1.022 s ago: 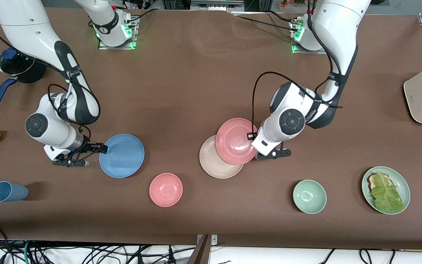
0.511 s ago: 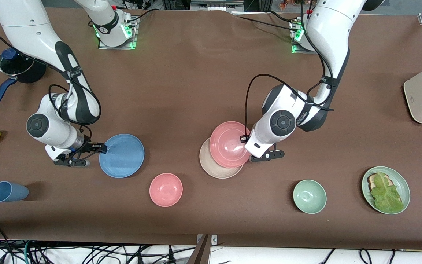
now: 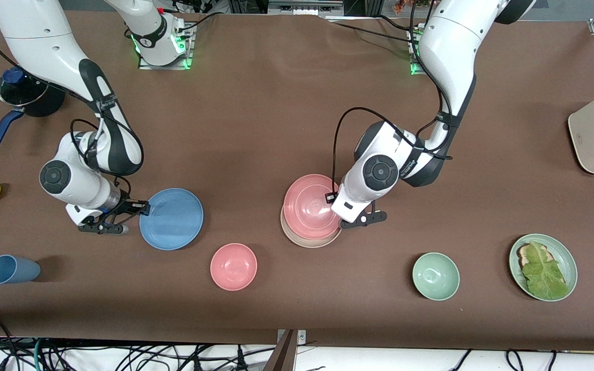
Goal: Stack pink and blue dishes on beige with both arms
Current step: 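Open the left gripper to release the pink plate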
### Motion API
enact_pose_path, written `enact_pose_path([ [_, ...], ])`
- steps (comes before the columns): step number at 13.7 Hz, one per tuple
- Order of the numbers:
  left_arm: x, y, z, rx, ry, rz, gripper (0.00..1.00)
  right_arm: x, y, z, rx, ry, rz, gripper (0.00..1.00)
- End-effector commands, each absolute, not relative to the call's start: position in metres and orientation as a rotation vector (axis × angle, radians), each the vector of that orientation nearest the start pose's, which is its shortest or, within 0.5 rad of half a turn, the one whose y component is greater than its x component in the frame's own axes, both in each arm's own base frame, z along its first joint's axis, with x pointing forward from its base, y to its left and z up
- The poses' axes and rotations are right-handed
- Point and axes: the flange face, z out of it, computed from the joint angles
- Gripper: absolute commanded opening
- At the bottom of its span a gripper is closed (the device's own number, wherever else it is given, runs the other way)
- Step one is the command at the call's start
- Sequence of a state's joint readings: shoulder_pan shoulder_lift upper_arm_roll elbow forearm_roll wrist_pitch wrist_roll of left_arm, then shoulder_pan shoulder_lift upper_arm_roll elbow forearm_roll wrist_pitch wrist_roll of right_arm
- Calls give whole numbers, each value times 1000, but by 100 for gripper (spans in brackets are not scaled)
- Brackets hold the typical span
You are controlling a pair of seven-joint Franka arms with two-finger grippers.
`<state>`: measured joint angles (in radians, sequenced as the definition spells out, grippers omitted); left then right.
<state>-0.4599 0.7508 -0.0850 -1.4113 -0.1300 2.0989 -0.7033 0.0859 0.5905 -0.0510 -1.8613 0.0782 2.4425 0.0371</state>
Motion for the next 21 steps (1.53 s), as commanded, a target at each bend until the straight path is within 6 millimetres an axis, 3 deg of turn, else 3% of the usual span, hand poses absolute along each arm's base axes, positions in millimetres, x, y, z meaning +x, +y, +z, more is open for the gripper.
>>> enact_pose_path([
  [1,627,-378,252,-3218,-436,234,0,637,27,198,-3105,104,2,41],
  [5,634,-370,249,-3223,-442,213,0,637,27,197,-3105,104,5,26],
  [9,639,-367,241,-3235,-452,170,34,637,28,197,-3103,104,5,14],
  [10,640,-367,237,-3234,-455,169,57,637,28,197,-3103,104,5,9],
  [11,642,-362,235,-3230,-466,168,66,637,28,197,-3103,104,5,4],
  [14,647,-355,239,-3229,-476,157,71,636,28,197,-3103,104,7,0],
  [18,660,-321,288,-3225,-385,134,95,640,29,204,-3104,73,-2,0],
  [20,667,-288,316,-3224,-234,156,99,640,38,216,-3095,42,9,0],
  [21,673,-262,328,-3223,-177,174,99,642,45,231,-3088,25,3,0],
])
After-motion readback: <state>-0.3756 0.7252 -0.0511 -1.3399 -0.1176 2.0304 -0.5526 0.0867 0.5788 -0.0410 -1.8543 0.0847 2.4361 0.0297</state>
